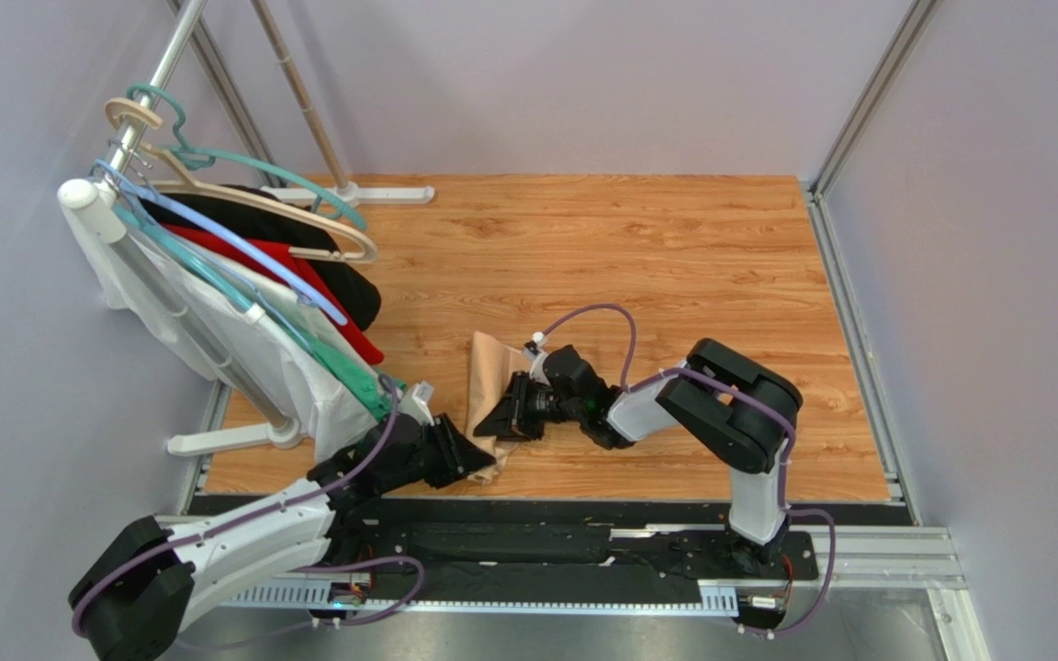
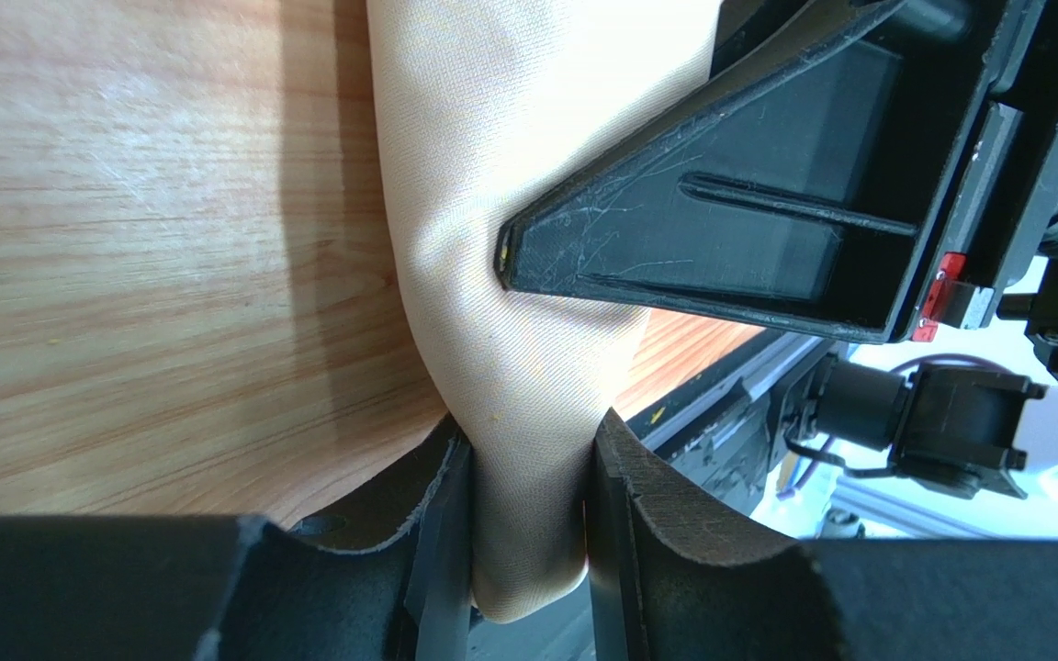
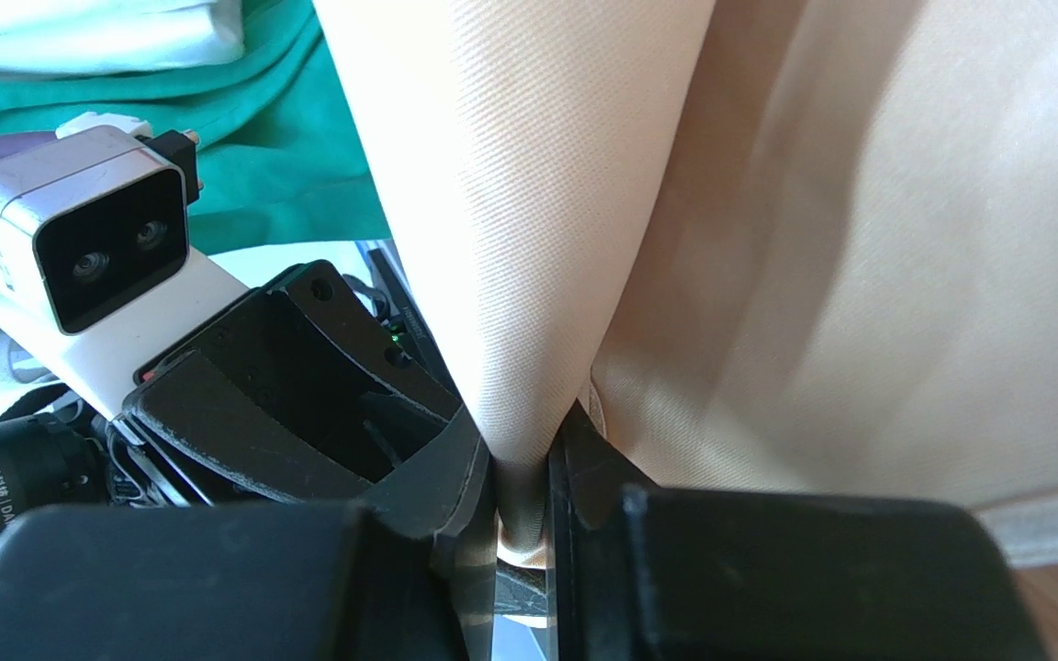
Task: Fold the napkin, place the utensils inside, and roll it up
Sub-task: Roll the napkin with the utensil
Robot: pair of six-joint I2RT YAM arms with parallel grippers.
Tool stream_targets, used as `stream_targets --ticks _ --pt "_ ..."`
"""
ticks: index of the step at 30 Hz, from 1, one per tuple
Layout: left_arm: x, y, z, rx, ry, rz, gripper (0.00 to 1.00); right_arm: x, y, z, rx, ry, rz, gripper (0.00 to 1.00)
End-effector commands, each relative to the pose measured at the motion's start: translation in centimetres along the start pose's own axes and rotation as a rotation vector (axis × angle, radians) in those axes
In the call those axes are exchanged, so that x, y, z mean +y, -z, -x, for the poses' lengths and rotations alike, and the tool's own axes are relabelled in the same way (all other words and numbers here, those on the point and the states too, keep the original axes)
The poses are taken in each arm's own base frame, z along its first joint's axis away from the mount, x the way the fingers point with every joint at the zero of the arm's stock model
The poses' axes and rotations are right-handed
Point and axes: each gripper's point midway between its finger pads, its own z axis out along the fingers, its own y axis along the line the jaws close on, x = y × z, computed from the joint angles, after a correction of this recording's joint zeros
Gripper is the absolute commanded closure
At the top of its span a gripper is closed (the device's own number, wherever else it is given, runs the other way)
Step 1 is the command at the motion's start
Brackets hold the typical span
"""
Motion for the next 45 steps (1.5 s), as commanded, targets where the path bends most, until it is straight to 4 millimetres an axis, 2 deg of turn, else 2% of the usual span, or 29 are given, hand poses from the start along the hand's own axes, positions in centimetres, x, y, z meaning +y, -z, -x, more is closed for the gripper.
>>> stream_targets --ticks 1,4,8,13,15,17,18,21,25,29,31,32,33,36,42,43,45 --pt "-1.7 0.6 0.4 -0.012 -0.03 -0.071 1.0 0.4 0.0 1.5 -0.027 0.085 -0.009 0.86" --pt "-2.0 0.7 0.4 -0.021 -0.027 -0.091 1.0 0.1 0.2 1.3 -0.017 0.1 -0.029 0.87" --pt "-1.1 0.6 0.1 -0.006 -0.018 -0.048 1.0 -0.3 0.7 1.3 -0.011 0.114 -0.053 0.7" --pt "-0.5 0.2 -0.3 0.024 -0.008 -0.016 1.0 -0.1 1.4 1.7 -0.018 0.144 -0.066 0.64" --pt "-0.4 0.0 -0.3 0.027 -0.007 -0.006 1.0 0.7 1.7 2.2 -0.028 0.184 -0.069 0.51" --pt "-0.5 -0.1 -0.2 0.025 -0.013 -0.005 1.0 0.2 2.1 2.5 -0.03 0.215 -0.116 0.36" --pt "-0.4 -0.1 -0.3 0.026 -0.012 0.001 1.0 0.6 2.2 2.9 -0.042 0.237 -0.122 0.35" --pt "-0.4 -0.2 -0.1 0.022 -0.02 0.009 1.0 0.2 3.3 3.9 -0.069 0.27 -0.201 0.31" --pt "0.0 -0.1 0.1 0.022 -0.041 0.048 1.0 0.5 5.0 5.3 -0.117 0.337 -0.302 0.3" --pt "0.2 -0.1 0.2 0.011 -0.031 0.051 1.0 2.5 5.8 6.6 -0.17 0.39 -0.303 0.32" --pt "0.3 -0.1 0.2 0.007 -0.023 0.05 1.0 2.6 5.5 7.1 -0.166 0.39 -0.31 0.33" --pt "0.4 -0.1 0.2 0.007 -0.022 0.053 1.0 3.3 5.1 7.4 -0.164 0.389 -0.292 0.34" --pt "0.3 -0.1 0.2 0.005 -0.021 0.049 1.0 2.8 4.6 7.6 -0.155 0.378 -0.304 0.34" --pt "0.6 -0.1 0.2 0.005 -0.017 0.059 1.0 2.9 3.3 8.4 -0.154 0.375 -0.306 0.34" --pt "0.6 -0.2 0.1 0.014 -0.022 0.065 1.0 2.3 1.3 9.4 -0.129 0.363 -0.348 0.34" --pt "0.7 -0.3 0.1 0.013 -0.025 0.066 1.0 1.5 0.9 9.5 -0.124 0.356 -0.367 0.33" --pt "0.6 -0.3 0.0 0.017 -0.033 0.06 1.0 1.7 0.4 9.9 -0.123 0.36 -0.361 0.33"
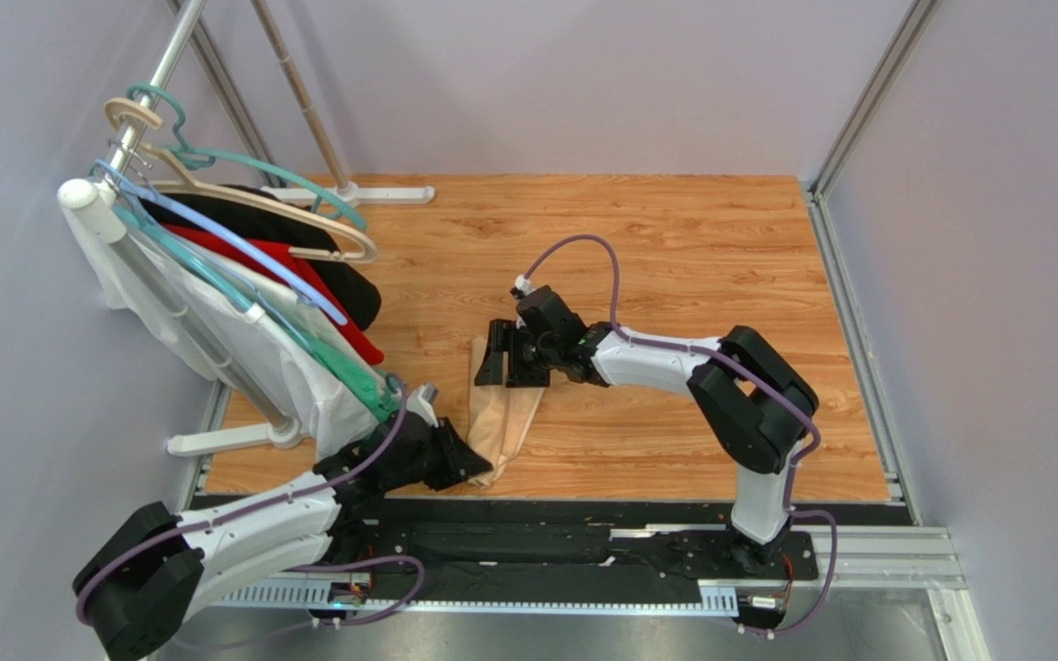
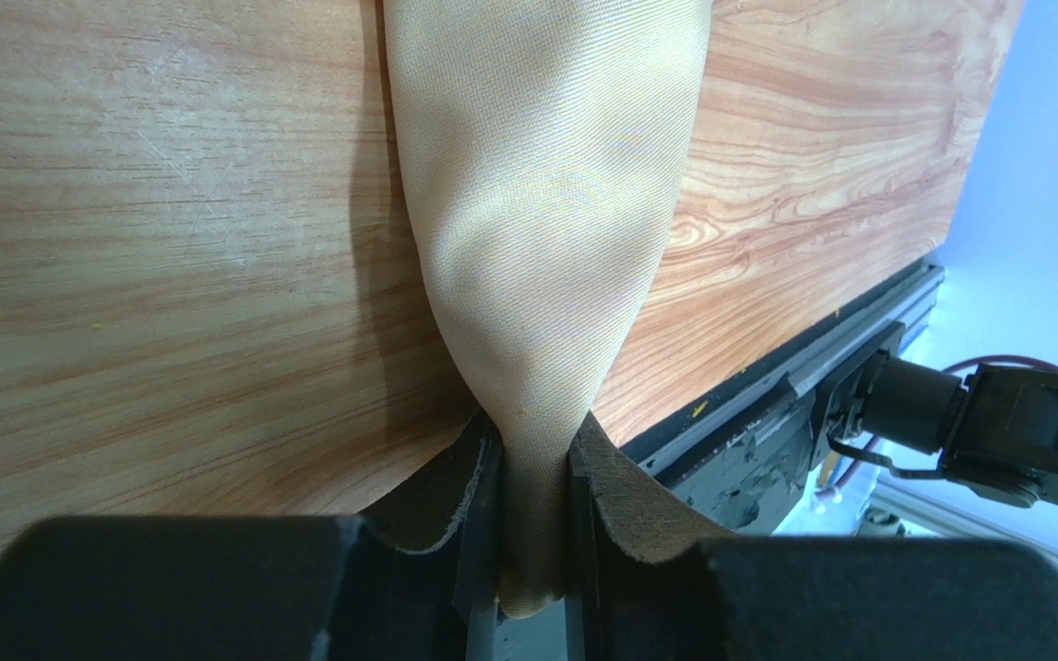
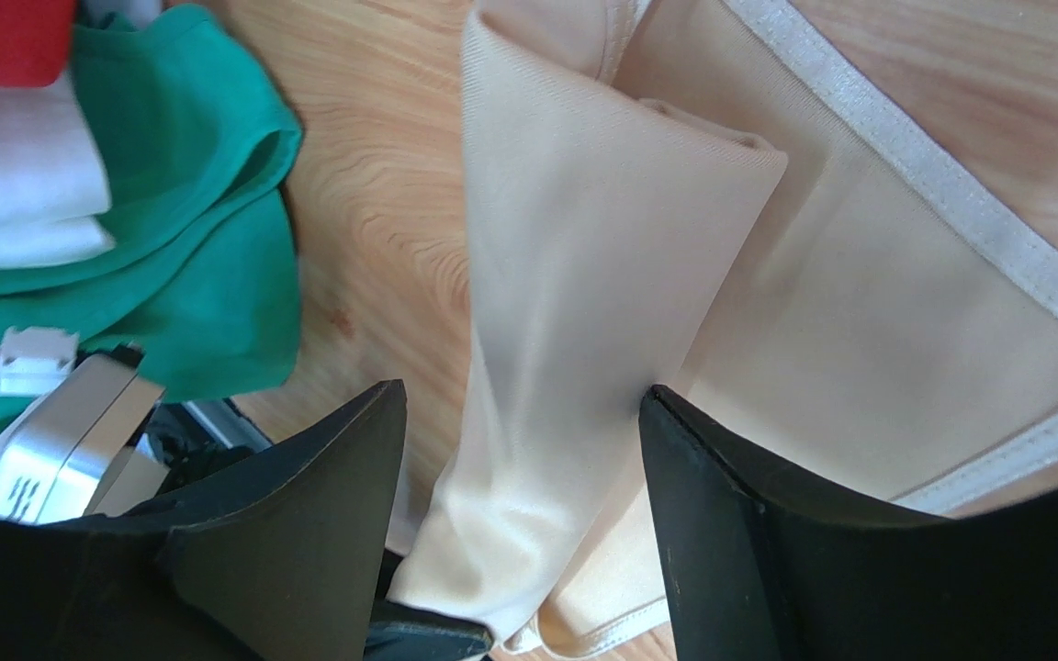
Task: Fold the napkin, place the utensils inside, and roll it up
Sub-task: Roll the napkin with the utensil
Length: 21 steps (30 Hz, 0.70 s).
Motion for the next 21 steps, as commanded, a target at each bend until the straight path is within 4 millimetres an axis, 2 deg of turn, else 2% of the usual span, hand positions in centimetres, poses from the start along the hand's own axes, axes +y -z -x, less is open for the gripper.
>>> stream_targets --ticks 1,6,8,9,12,13,14,15,19,21 --pt "-0.7 -0.1 0.4 -0.007 -0.02 -0.012 1.0 0.1 -1.2 1.4 -0.009 0.017 -0.017 0.33" --pt "-0.8 -0.2 0.3 0.002 -0.053 -0.021 1.0 0.2 -2.8 1.8 0.024 -0.017 0.013 0.34" --pt "-0.5 -0.3 0.1 0.012 -0.072 -0.015 1.0 0.5 -3.2 1.6 0.042 -0.033 0.045 0.41" --pt "-0.4 -0.4 0.0 0.016 -0.076 -0.014 1.0 0.7 -3.4 1.8 0.04 -0.046 0.059 0.54" --pt "-0.4 -0.6 -0.3 0.033 -0.088 -0.02 1.0 0.8 -3.8 1.8 0.06 -0.088 0.103 0.75" --pt "-0.3 -0.6 -0.4 0.04 -0.094 -0.022 1.0 1.6 -3.6 2.2 0.059 -0.11 0.15 0.88" --pt "-0.5 -0.7 -0.6 0.05 -0.096 -0.029 1.0 1.0 -3.6 2.2 0.062 -0.133 0.158 0.93" --pt "-0.5 -0.8 -0.6 0.052 -0.097 -0.032 1.0 1.6 -3.5 2.8 0.043 -0.139 0.197 0.98" --pt "-0.7 -1.0 -0.9 0.064 -0.107 -0.057 1.0 2.3 -3.0 3.5 0.046 -0.173 0.297 1.0" --pt "-0.8 -1.1 -0.9 0.065 -0.113 -0.062 1.0 2.2 -3.1 3.8 0.05 -0.156 0.29 1.0"
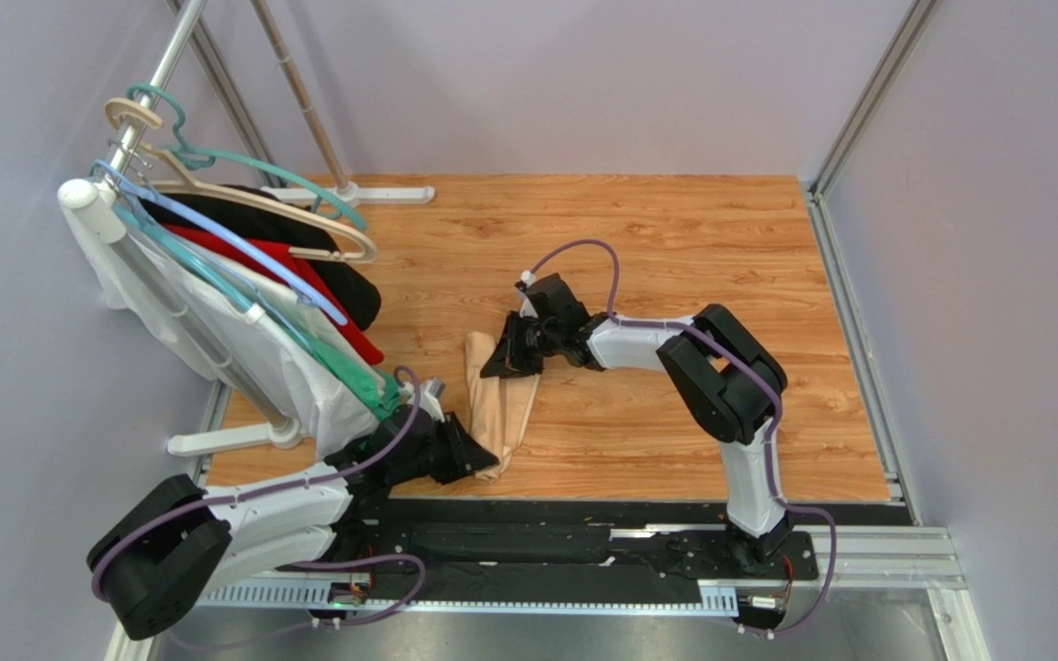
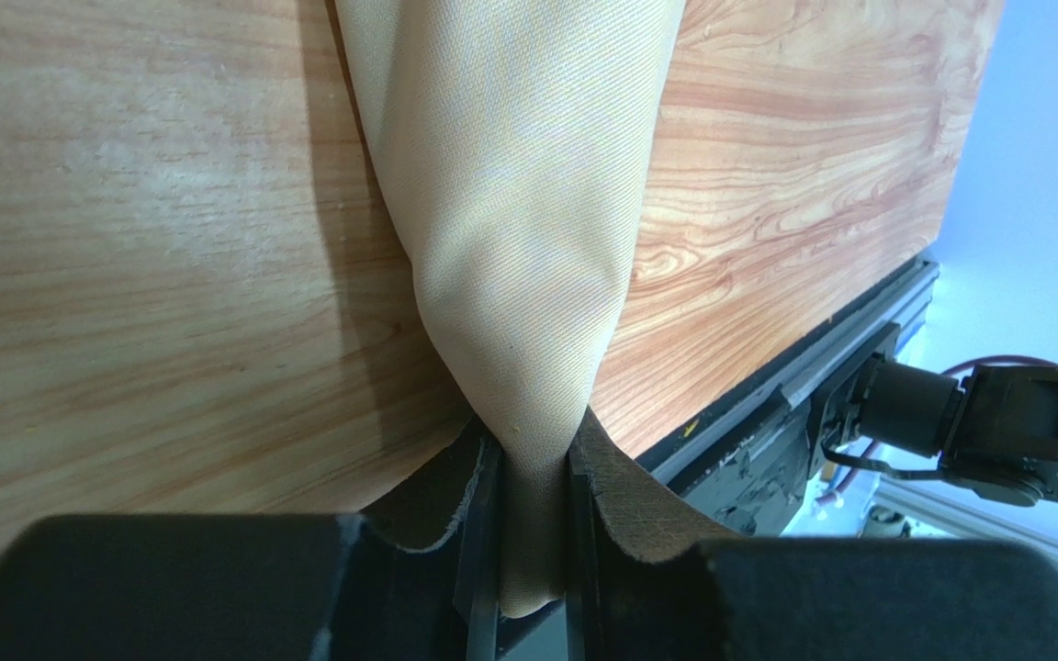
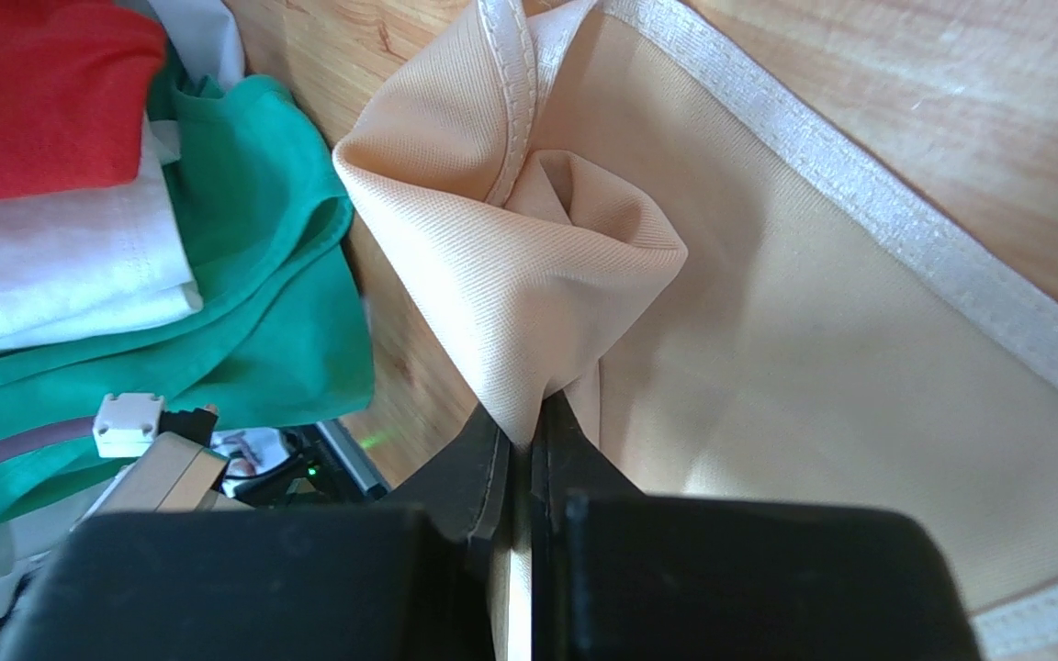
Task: Fold the napkin, place the utensils inside, and roll it up
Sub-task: Roll the napkin with the utensil
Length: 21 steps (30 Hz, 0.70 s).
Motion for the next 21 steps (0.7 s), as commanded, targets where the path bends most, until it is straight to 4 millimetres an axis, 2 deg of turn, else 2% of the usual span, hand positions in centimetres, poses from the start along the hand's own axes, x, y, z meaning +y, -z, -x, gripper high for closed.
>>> stream_targets --ticks 1,6,9,10,11,13,14,16,17,18,19,21 --pt "-0.2 0.0 -1.2 0.064 -0.081 -0.037 1.0 3.1 -0.2 1.7 -0.022 0.032 0.139 1.0" --pt "-0.3 -0.1 -1.0 0.053 -0.066 -0.039 1.0 0.6 -0.7 1.3 0.005 0.076 0.043 0.99" --pt "-0.3 0.0 -1.0 0.042 0.017 -0.03 1.0 0.6 0.0 1.2 0.005 0.118 0.033 0.68" --pt "0.0 0.0 -1.0 0.036 0.037 -0.023 1.0 0.5 0.4 1.1 -0.002 0.131 0.025 0.54" --pt "-0.4 0.2 -0.8 0.028 0.049 -0.039 1.0 1.3 1.6 1.4 -0.014 0.147 0.028 0.45" --pt "-0.8 0.3 -0.4 0.012 0.075 -0.044 1.0 1.6 3.0 2.1 -0.042 0.181 0.033 0.34" --pt "-1.2 0.6 -0.2 0.003 0.078 -0.053 1.0 1.3 4.7 2.1 -0.049 0.17 0.012 0.34" --pt "-1.4 0.8 0.2 -0.015 0.082 -0.052 1.0 0.3 6.6 3.2 -0.089 0.174 -0.02 0.32" --pt "-1.5 1.1 0.3 -0.022 0.082 -0.054 1.0 -0.7 7.3 3.0 -0.084 0.164 -0.052 0.32" --pt "-1.5 1.2 0.4 -0.029 0.085 -0.054 1.0 -0.4 8.4 3.4 -0.105 0.176 -0.056 0.32" --pt "-1.4 1.3 0.5 -0.035 0.088 -0.052 1.0 -1.4 9.2 4.3 -0.134 0.19 -0.091 0.32" --pt "-1.4 1.6 0.6 -0.042 0.098 -0.055 1.0 -2.7 10.2 4.6 -0.143 0.176 -0.144 0.32"
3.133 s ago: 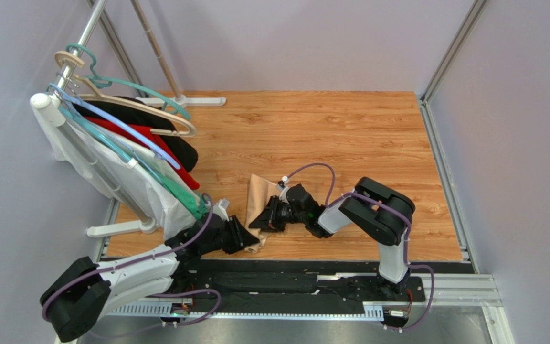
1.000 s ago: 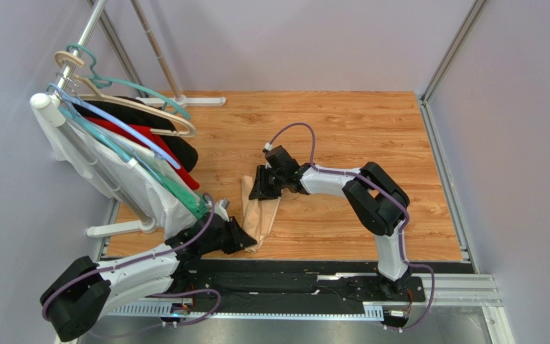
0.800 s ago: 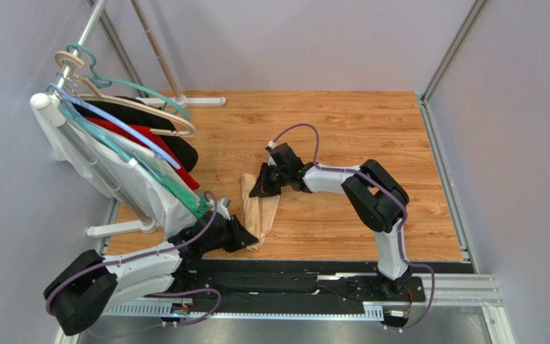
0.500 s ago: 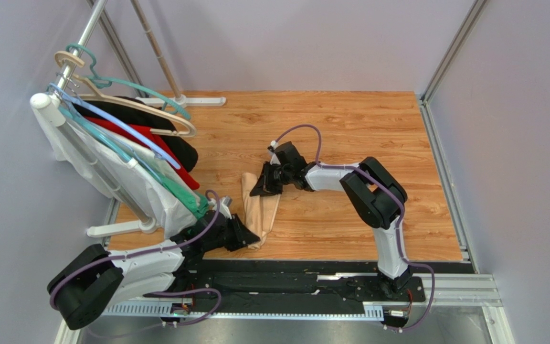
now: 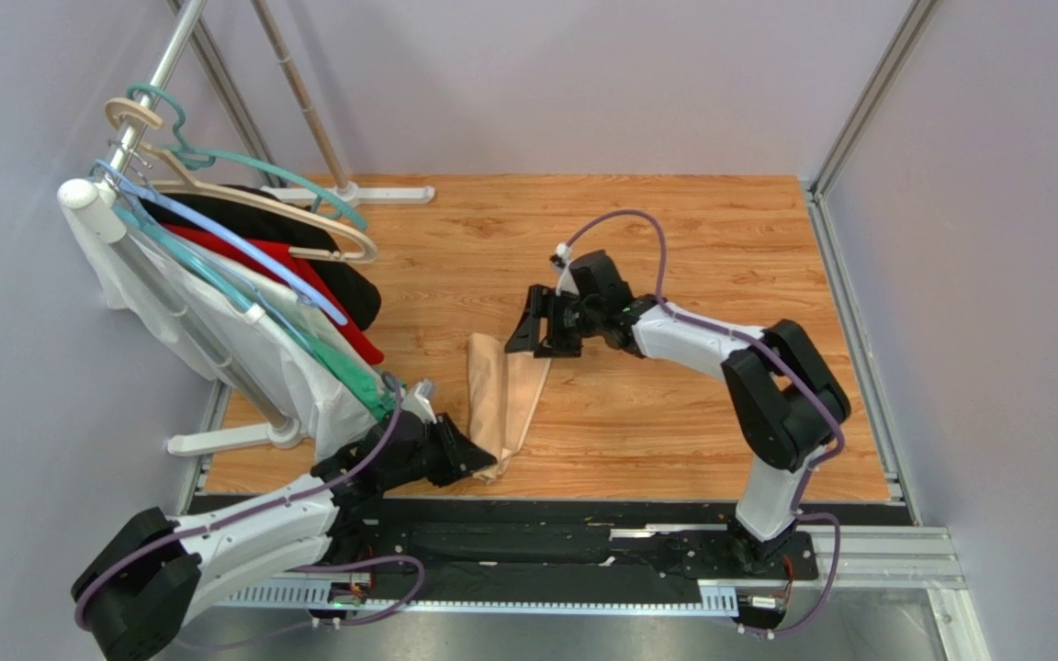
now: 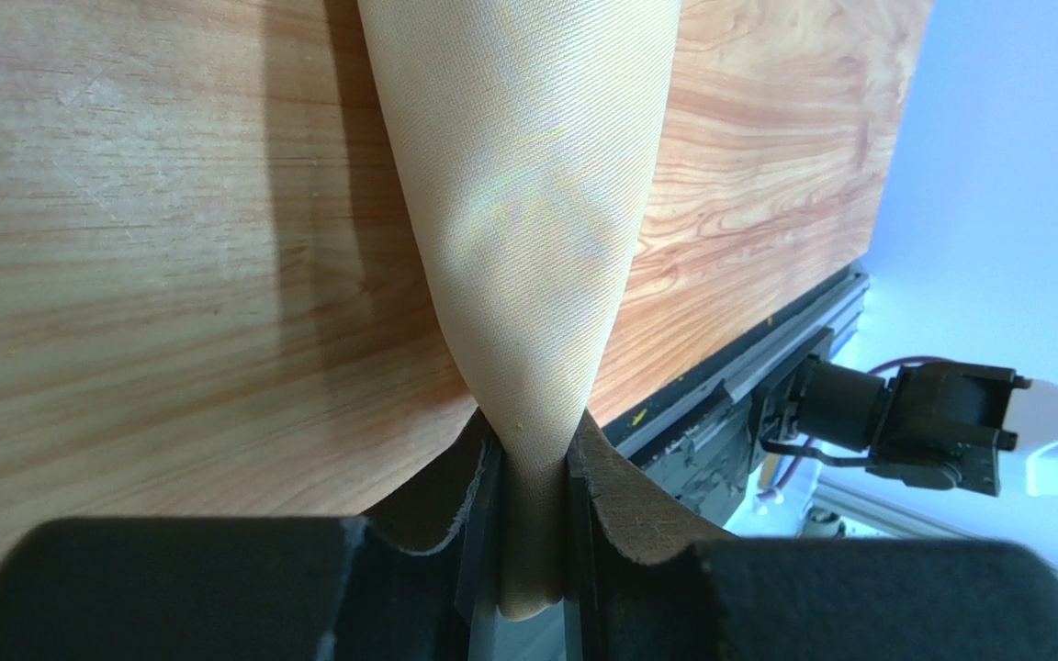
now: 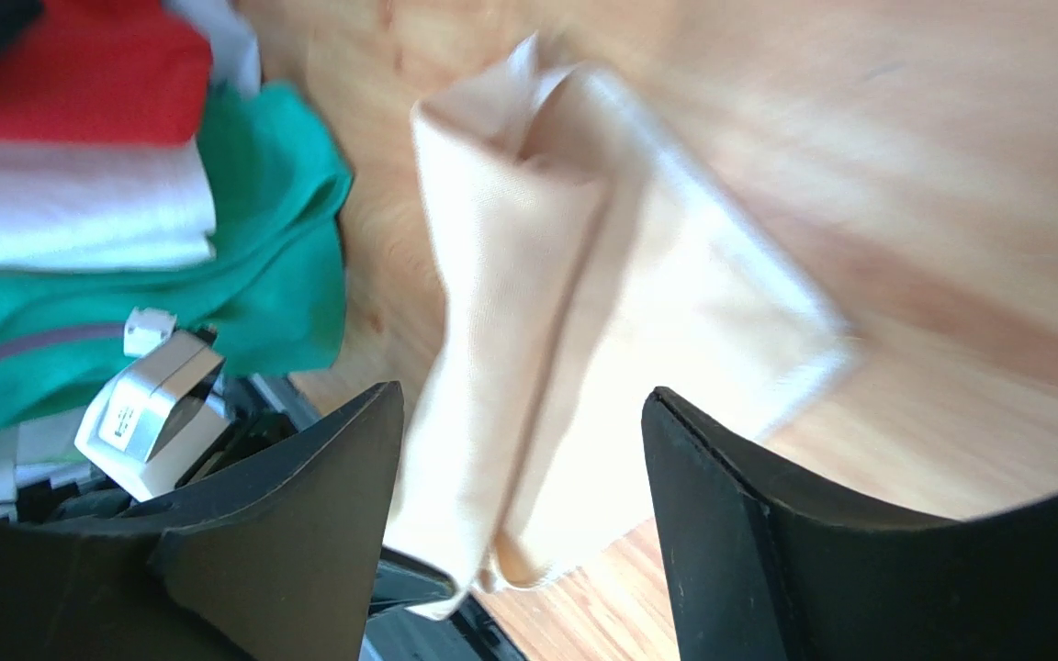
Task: Fold the napkin, place the utensils inside, and roll it up
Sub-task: Roll the napkin with the utensil
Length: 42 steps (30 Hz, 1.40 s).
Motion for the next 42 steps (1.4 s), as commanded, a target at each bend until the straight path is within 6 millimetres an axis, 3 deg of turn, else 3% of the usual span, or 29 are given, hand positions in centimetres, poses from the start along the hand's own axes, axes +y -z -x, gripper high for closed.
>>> stream_targets --ticks 1,3,10,18,29,37,40,42 --pt "-0.1 0.5 0.2 -0.018 0.031 -0.007 1.0 -3.5 3.3 2.3 -0.079 0.035 -0.138 0.32" --pt "0.1 0.6 0.1 -0.019 0.04 -0.002 1.0 -4.3 3.4 2.9 -0.077 0.05 -0.182 0.36" --pt "0.4 0.5 0.0 -0.017 0.068 0.0 1.0 -6.8 1.2 2.6 0.0 0.052 -0.256 0.42" --pt "0.7 0.5 0.0 -0.024 0.084 -0.001 1.0 -7.0 -0.7 0.6 0.059 0.007 -0.166 0.43" --pt "0.6 0.5 0.1 -0.026 0.092 -0.009 1.0 -7.2 -2.4 0.4 0.076 -0.02 -0.121 0.46" --pt "0.5 0.4 0.4 -0.037 0.095 -0.015 1.0 -8.0 -3.1 -1.5 0.121 -0.035 -0.122 0.63" --pt "0.5 0.4 0.4 -0.036 0.097 -0.014 1.0 -8.2 -3.6 -2.0 0.131 -0.036 -0.122 0.76" --pt "0.5 0.4 0.5 -0.04 0.1 -0.013 1.0 -8.6 -3.7 -1.9 0.12 -0.034 -0.138 0.98"
